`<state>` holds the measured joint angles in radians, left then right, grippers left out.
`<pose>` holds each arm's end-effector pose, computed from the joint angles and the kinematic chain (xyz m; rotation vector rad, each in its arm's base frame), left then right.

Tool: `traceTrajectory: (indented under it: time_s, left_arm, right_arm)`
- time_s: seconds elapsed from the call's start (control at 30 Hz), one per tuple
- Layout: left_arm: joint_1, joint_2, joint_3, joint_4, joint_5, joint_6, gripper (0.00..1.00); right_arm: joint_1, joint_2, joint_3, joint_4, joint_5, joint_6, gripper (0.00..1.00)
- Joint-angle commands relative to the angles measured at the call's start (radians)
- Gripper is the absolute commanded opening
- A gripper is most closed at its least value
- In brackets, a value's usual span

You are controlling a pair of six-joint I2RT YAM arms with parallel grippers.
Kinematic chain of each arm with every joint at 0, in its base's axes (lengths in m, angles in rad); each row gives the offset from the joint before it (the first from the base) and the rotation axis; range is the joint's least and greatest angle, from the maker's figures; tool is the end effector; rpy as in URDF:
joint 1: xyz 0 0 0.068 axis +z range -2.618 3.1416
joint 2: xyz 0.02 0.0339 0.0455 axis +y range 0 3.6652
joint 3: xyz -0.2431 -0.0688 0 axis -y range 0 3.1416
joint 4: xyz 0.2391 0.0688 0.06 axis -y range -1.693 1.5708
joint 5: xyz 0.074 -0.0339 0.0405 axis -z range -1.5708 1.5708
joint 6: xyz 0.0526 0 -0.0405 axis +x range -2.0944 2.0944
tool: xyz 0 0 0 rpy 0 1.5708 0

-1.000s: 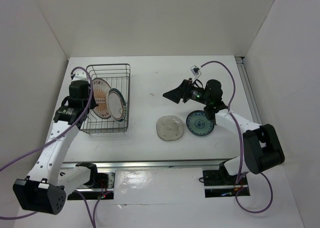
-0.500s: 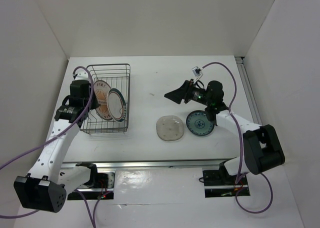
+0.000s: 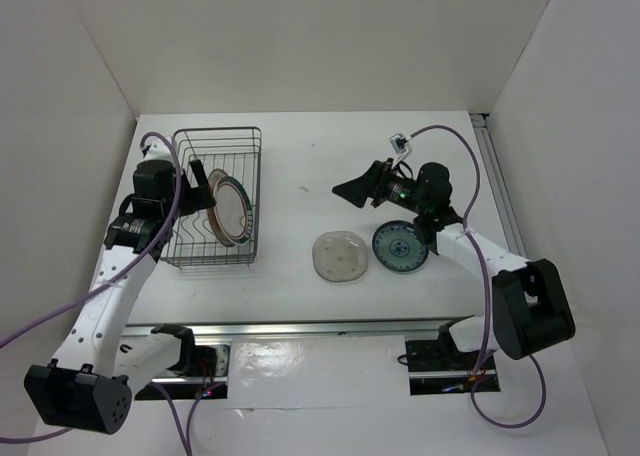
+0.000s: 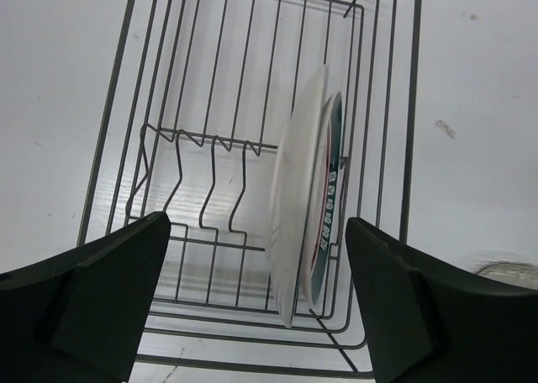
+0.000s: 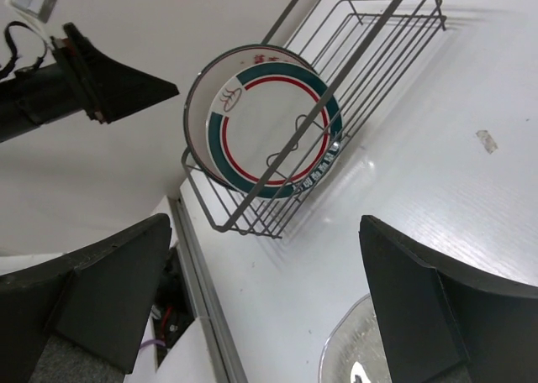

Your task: Load the plates into the dish rack

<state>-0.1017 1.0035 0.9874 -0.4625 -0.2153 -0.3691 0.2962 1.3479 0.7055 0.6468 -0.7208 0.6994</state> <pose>0.2406 -0.0133 0.3169 -0.4035 1.9979 -0.0746 0.2837 0.1229 0.2559 -0.2768 1.7124 1.3153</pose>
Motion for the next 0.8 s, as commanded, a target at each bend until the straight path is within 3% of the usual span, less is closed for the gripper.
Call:
traceTrajectory:
  time_s: [0.0, 0.17, 0.27, 0.43, 0.5, 0.77]
  left_arm:
    - [0.0, -0.046, 0.025, 0.044, -0.001, -0.019, 1.0]
    - [0.0, -0.068, 0.016, 0.044, -0.001, -0.048, 1.0]
    - [0.0, -0.088, 0.025, 0.022, 0.011, -0.103, 1.0]
    - [0.01, -0.098, 0.045, 0.01, 0.096, -0.091, 1.0]
    - [0.01, -0.118, 0.045, 0.01, 0.111, -0.091, 1.0]
    - [0.019, -0.166, 0.036, 0.03, 0.185, -0.062, 1.0]
  right_arm:
    - [-0.006, -0.05, -0.003, -0.064, 0.049, -0.057, 1.0]
    - [-0.006, -0.085, 0.018, -0.154, 0.098, -0.097, 1.0]
    - [-0.006, -0.151, 0.028, -0.33, 0.242, -0.132, 1.0]
    - [0.004, -0.341, -0.043, -0.68, 0.732, -0.107, 1.0]
    - [0.004, -0.4, -0.081, -0.749, 0.811, -0.116, 1.0]
    - [0.014, -0.646, -0.291, -0.869, 0.727, 0.008, 0.97]
